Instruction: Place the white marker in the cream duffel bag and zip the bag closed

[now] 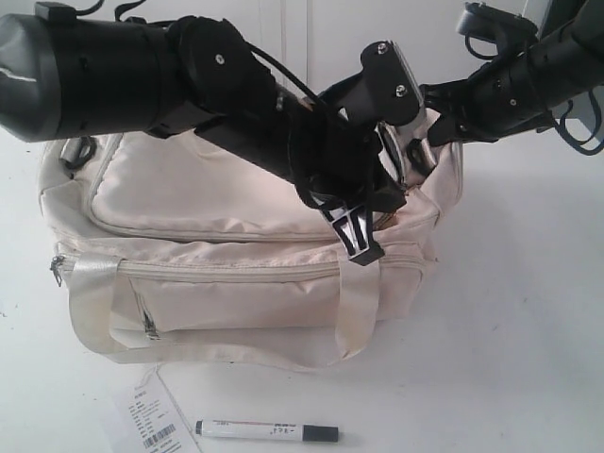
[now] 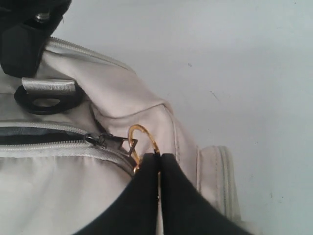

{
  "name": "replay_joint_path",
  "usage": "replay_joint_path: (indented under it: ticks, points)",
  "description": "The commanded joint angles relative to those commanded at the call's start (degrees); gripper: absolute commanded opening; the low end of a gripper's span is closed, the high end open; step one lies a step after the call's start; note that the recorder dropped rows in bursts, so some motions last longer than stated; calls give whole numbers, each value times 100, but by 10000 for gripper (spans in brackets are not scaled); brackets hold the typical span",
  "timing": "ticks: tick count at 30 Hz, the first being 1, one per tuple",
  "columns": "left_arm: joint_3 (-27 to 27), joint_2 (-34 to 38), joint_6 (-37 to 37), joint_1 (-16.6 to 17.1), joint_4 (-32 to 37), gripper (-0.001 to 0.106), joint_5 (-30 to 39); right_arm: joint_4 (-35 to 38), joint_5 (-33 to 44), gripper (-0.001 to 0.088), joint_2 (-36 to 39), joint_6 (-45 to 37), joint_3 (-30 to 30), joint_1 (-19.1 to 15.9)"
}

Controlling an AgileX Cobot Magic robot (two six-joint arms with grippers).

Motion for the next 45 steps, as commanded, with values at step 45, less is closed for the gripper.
replay_joint_path:
  ticks: [45]
  points:
    - [0, -392, -1425, 0, 1229, 0, 965, -1, -12, 0, 0, 0, 0, 0]
